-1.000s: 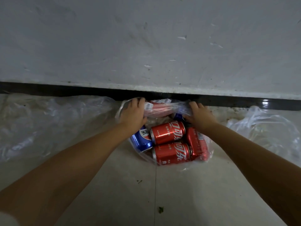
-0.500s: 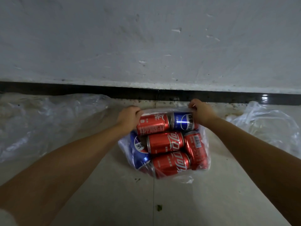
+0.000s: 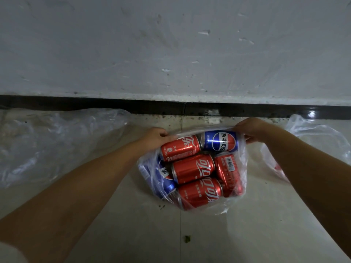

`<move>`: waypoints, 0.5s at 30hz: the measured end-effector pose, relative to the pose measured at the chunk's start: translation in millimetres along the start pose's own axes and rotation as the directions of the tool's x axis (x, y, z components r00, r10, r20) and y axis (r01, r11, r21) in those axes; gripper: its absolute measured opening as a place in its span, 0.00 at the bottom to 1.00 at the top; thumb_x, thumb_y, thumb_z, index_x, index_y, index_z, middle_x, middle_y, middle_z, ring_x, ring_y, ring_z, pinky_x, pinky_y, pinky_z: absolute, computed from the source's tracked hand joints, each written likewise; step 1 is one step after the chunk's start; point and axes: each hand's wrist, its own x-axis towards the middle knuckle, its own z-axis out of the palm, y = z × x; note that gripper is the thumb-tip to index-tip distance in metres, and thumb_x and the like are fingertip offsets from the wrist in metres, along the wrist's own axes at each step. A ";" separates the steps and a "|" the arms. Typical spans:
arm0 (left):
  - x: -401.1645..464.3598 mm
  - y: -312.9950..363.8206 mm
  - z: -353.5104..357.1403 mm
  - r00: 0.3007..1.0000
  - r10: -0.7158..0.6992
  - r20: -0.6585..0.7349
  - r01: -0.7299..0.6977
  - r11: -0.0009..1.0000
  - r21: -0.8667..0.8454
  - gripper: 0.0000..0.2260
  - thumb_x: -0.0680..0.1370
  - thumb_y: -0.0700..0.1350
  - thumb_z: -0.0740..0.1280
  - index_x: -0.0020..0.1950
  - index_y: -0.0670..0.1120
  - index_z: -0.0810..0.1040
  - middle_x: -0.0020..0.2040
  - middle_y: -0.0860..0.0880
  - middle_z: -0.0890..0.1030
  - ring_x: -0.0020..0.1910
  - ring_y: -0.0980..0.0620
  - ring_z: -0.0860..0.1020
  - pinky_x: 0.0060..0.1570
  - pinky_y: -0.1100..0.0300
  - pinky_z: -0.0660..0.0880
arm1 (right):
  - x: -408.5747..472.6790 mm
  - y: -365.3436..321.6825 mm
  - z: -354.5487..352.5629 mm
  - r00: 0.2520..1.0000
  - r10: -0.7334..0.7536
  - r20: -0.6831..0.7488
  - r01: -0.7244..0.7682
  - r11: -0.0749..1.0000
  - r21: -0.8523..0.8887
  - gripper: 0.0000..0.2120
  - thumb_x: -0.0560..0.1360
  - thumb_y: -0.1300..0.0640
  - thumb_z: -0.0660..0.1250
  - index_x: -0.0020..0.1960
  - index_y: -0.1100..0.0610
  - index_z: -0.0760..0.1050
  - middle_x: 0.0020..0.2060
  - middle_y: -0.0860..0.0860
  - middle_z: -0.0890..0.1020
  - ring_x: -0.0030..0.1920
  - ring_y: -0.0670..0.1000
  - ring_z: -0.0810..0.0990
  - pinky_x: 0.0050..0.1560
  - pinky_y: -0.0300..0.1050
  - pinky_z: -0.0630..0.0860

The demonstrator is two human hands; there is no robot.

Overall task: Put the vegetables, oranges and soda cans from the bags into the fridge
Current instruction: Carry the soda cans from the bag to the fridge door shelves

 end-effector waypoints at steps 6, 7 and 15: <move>-1.6 9.7 20.1 0.992 0.102 -0.081 -0.082 0.973 0.216 0.14 0.80 0.53 0.60 0.50 0.44 0.78 0.46 0.47 0.82 0.39 0.55 0.78 0.35 0.68 0.72 | 3.9 6.4 -2.6 0.999 0.038 -0.022 -0.036 0.995 0.093 0.05 0.74 0.64 0.68 0.44 0.62 0.72 0.41 0.58 0.78 0.42 0.54 0.78 0.49 0.49 0.76; -2.2 11.2 22.8 0.989 0.109 -0.097 -0.083 0.967 0.240 0.15 0.80 0.53 0.59 0.51 0.44 0.78 0.48 0.46 0.81 0.42 0.54 0.78 0.38 0.66 0.73 | 4.7 8.2 -2.4 0.999 0.044 -0.020 -0.041 0.993 0.114 0.05 0.74 0.64 0.68 0.43 0.62 0.73 0.41 0.58 0.78 0.44 0.56 0.79 0.50 0.50 0.77; -4.0 8.6 35.7 0.976 0.082 -0.202 -0.052 0.988 0.147 0.15 0.81 0.51 0.57 0.56 0.42 0.76 0.54 0.42 0.80 0.51 0.47 0.79 0.51 0.55 0.77 | 2.1 23.9 1.6 0.990 -0.105 -0.092 0.113 0.989 0.091 0.06 0.77 0.57 0.65 0.43 0.59 0.75 0.41 0.57 0.80 0.39 0.52 0.79 0.39 0.43 0.76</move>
